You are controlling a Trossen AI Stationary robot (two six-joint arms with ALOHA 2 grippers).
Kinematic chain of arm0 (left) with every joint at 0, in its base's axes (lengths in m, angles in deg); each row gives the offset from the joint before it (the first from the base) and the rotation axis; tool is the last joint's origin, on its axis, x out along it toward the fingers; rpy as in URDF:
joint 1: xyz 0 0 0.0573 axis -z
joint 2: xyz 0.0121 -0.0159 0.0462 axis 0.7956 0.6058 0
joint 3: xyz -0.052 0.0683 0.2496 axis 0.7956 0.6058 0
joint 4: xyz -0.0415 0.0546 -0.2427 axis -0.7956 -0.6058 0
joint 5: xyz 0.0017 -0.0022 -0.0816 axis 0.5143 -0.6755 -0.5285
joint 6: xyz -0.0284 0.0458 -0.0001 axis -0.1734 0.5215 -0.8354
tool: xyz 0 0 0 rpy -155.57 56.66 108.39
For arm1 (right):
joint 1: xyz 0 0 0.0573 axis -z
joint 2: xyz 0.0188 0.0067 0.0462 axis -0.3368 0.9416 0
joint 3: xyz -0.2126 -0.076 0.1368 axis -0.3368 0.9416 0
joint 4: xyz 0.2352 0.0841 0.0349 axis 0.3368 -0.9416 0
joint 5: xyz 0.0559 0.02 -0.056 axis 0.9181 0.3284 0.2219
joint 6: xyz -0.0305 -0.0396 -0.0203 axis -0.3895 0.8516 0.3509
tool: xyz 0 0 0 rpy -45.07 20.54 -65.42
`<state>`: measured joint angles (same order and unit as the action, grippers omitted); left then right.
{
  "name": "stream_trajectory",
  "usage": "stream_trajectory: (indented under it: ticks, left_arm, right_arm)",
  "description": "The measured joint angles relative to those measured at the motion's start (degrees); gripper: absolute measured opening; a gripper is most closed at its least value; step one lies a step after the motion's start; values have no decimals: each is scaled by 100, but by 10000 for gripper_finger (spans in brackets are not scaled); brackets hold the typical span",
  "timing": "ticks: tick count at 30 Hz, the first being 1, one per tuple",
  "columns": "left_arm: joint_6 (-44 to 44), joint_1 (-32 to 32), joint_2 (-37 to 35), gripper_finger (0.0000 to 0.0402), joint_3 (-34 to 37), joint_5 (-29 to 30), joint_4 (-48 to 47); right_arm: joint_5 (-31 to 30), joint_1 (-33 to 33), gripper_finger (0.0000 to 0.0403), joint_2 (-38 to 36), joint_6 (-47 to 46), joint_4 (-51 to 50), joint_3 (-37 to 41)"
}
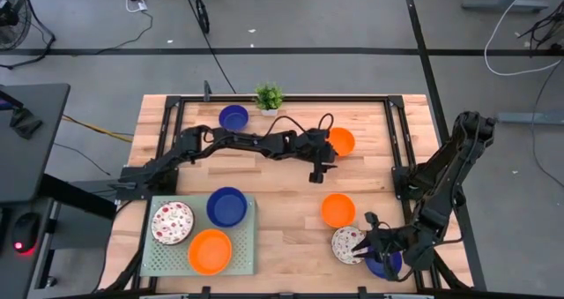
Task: Pick & Place Mini bowls
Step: Stack the orange bowl on top of the orange bowl on the shelf
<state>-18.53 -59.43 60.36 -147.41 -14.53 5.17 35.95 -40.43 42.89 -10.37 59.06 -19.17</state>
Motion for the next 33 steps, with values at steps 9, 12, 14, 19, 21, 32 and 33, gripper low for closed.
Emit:
stream_trajectory:
  ticks: [9, 12, 14, 19, 21, 32, 33]
  left_arm:
    - [-91, -223, 0, 197, 0, -4, 9]
    - [-18, -307, 0, 197, 0, -203, 27]
    - [-22, -385, 0, 197, 0, -388, 27]
    - [-23, -488, 0, 197, 0, -490, 29]
    - [-23, -475, 0, 197, 0, -495, 25]
    - [-197, -512, -1292, 189, 2, -478, -832]
    - [-195, -535, -1505, 184, 2, -470, -1002]
  right_arm:
    - [90, -2, 79, 41, 2, 44, 0]
    - [89, 0, 79, 43, 2, 44, 0]
    - [89, 0, 79, 40, 2, 50, 0]
    - [67, 0, 79, 41, 18, 110, 0]
    - [-200, 4, 79, 41, 24, 73, 0]
    - [-1684, 1536, 79, -14, -1773, -3127, 4]
    - [-1580, 1794, 79, -14, -1741, -3292, 4]
